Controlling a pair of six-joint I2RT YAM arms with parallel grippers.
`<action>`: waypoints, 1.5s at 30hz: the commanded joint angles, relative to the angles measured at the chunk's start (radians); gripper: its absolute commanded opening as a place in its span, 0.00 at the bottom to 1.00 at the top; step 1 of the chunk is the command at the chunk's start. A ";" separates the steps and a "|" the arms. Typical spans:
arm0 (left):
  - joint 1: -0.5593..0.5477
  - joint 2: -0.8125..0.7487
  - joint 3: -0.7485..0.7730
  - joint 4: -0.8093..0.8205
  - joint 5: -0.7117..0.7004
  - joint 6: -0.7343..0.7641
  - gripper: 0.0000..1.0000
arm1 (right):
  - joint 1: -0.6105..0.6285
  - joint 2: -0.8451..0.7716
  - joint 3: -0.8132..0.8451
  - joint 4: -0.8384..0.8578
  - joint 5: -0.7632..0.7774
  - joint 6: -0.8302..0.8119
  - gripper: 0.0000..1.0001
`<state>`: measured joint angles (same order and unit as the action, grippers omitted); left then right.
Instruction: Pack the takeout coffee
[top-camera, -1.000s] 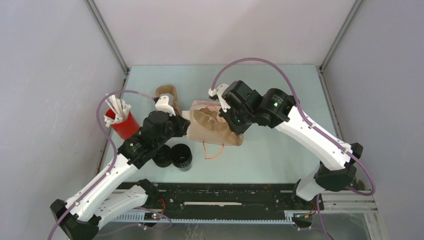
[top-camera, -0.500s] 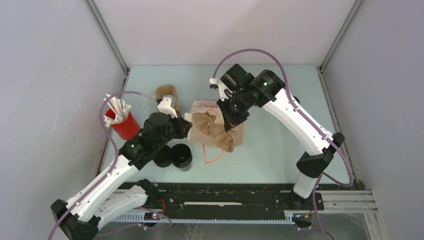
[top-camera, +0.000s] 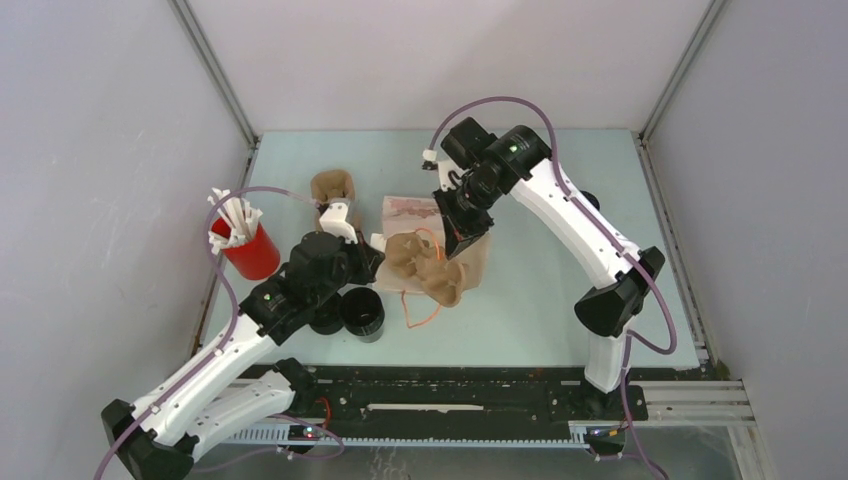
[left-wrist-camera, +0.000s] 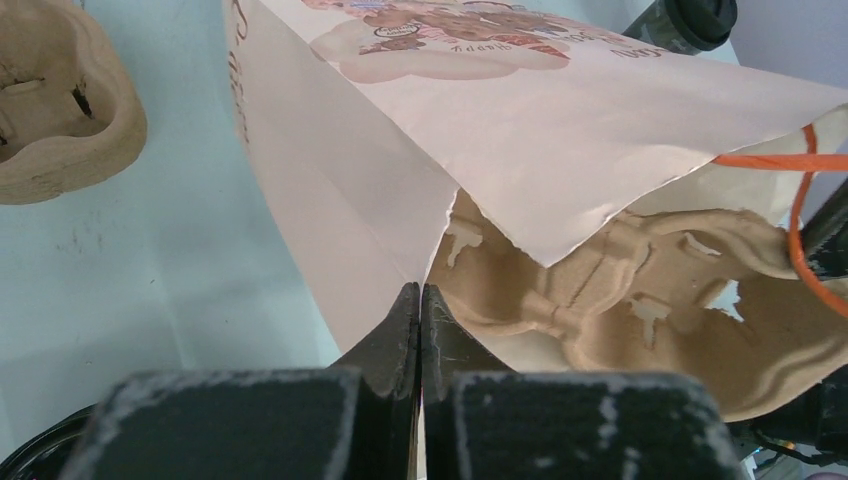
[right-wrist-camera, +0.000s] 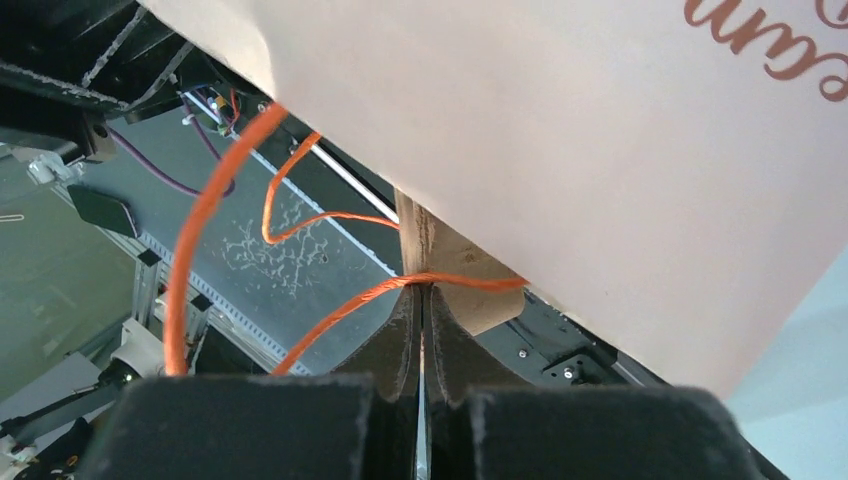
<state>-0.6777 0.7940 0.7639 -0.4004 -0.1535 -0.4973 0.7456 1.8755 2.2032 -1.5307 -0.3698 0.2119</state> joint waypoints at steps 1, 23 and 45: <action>-0.013 -0.017 -0.012 0.033 0.005 0.017 0.00 | -0.004 0.010 0.060 0.008 -0.026 0.007 0.00; -0.021 -0.032 -0.046 0.043 -0.032 -0.038 0.00 | 0.087 -0.179 -0.119 0.191 0.443 0.117 0.71; -0.023 0.007 -0.042 0.076 -0.008 -0.092 0.00 | 0.235 -0.542 -0.778 0.693 0.711 0.934 0.39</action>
<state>-0.6941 0.7986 0.7128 -0.3588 -0.1711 -0.5655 0.9554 1.3861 1.4162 -0.8909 0.1864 0.9253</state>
